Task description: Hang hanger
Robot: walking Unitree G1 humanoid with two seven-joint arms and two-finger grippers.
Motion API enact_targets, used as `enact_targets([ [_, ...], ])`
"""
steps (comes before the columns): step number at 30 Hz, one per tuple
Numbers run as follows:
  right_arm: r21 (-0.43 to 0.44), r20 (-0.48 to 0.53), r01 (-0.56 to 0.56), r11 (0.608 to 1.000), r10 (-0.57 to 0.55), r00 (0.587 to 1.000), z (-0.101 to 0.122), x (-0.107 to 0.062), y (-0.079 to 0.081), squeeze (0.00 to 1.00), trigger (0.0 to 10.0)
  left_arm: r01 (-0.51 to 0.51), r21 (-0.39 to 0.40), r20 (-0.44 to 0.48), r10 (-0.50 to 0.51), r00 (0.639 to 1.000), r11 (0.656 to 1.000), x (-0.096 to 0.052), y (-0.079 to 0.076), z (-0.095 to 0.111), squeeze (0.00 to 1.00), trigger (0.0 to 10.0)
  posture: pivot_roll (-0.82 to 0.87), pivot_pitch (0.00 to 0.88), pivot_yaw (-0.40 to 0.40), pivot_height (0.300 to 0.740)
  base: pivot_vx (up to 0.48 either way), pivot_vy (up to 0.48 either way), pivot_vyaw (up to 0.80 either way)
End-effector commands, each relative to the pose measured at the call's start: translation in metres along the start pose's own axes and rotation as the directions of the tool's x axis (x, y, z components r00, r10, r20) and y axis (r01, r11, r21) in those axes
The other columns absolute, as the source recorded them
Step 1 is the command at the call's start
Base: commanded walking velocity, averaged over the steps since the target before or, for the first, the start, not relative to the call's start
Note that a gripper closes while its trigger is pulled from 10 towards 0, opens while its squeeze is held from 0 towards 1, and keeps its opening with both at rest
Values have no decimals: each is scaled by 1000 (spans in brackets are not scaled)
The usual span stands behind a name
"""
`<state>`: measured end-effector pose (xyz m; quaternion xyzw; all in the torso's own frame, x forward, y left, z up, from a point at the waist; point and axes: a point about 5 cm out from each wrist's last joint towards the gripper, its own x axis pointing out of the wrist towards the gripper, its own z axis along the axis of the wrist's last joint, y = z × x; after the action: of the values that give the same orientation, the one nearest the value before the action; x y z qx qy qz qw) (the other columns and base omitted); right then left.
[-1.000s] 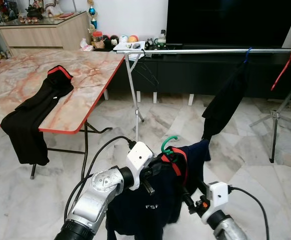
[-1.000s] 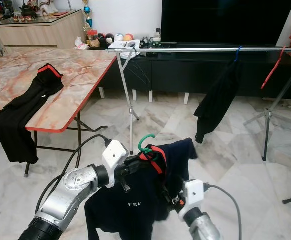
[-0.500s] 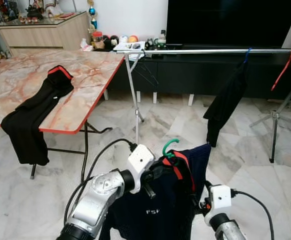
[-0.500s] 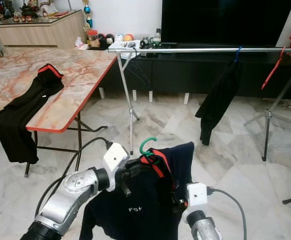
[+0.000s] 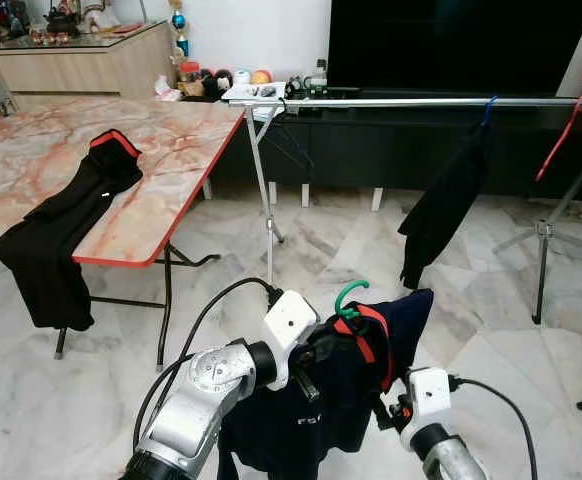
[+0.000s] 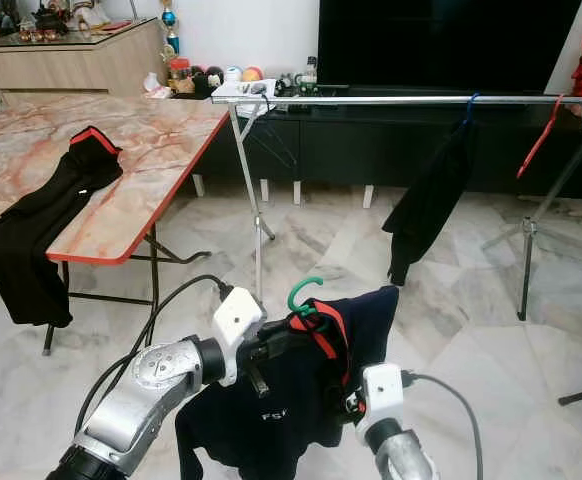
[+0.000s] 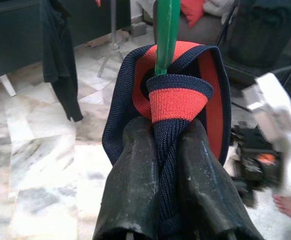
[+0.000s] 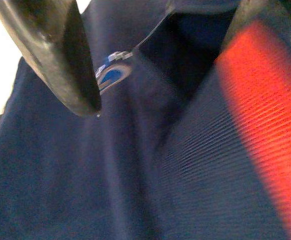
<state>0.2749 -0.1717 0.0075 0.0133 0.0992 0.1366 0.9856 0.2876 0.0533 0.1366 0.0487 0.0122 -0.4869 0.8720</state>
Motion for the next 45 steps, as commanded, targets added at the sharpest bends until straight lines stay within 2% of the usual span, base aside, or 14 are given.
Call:
enact_targets([
  [1, -5, 19, 25, 1000, -25, 1000, 5, 3, -1, 0, 10000, 25, 17, 28, -26, 999, 1000, 1, -4, 8, 0, 10000, 115, 0, 13, 740, 0, 0, 0],
  [9, -6, 22, 75, 997, -75, 997, 8, 7, -2, 0, 10000, 18, 19, 23, -19, 1000, 1000, 1, -2, 8, 0, 10000, 115, 0, 12, 740, 0, 0, 0],
  [10, -3, 20, 78, 997, -78, 997, 7, 7, -2, 0, 4118, 18, 18, 23, -18, 1000, 1000, 1, -2, 8, 0, 10000, 116, 0, 13, 740, 0, 0, 0],
  [11, 0, 17, 76, 997, -75, 997, 6, 7, -1, 0, 0, 18, 17, 23, -18, 1000, 1000, 1, -2, 8, 0, 10000, 116, 0, 13, 740, 0, 0, 0],
  [21, -11, -14, 99, 995, -99, 995, -1, 4, -1, 0, 0, 7, 15, 5, -7, 1000, 1000, -4, -2, 6, 0, 10000, 119, 0, 13, 740, 0, 0, 0],
  [45, -10, -9, 178, 984, -178, 984, 1, 4, -6, 0, 0, -1, 22, -9, 1, 1000, 1000, -7, 0, 6, 0, 10000, 128, 0, 19, 740, 0, 0, 0],
])
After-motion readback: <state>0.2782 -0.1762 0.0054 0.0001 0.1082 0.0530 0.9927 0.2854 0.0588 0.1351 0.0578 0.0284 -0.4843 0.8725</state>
